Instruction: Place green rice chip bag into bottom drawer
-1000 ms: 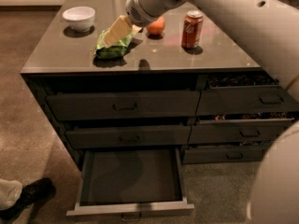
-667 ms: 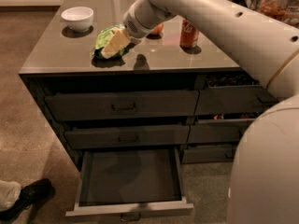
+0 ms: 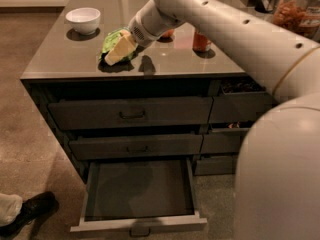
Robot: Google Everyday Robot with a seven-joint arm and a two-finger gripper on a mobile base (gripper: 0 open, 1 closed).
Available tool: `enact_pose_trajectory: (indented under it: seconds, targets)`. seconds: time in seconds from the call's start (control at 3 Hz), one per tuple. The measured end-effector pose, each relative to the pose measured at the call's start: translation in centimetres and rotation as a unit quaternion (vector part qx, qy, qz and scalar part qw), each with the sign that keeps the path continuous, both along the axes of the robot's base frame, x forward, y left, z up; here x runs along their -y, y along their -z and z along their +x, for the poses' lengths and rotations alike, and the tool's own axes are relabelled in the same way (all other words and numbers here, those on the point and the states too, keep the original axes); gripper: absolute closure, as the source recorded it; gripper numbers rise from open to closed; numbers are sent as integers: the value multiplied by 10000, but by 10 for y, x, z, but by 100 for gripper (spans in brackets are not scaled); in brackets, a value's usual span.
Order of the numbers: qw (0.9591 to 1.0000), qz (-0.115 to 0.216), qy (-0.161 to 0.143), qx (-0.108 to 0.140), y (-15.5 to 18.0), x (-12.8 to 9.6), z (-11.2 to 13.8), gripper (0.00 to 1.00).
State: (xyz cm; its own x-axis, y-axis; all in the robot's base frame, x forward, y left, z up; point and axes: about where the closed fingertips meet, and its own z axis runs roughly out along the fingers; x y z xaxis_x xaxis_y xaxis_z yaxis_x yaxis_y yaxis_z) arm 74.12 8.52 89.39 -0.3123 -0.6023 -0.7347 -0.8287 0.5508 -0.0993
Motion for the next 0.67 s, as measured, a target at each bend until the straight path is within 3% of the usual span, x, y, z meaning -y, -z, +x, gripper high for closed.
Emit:
enact_pose_trajectory:
  seconds: [0.33,0.67]
  targets:
    - [9998,157,-93,-114,17,-18,9,0]
    - [9988,339,-285,-194,27,-42,11,18]
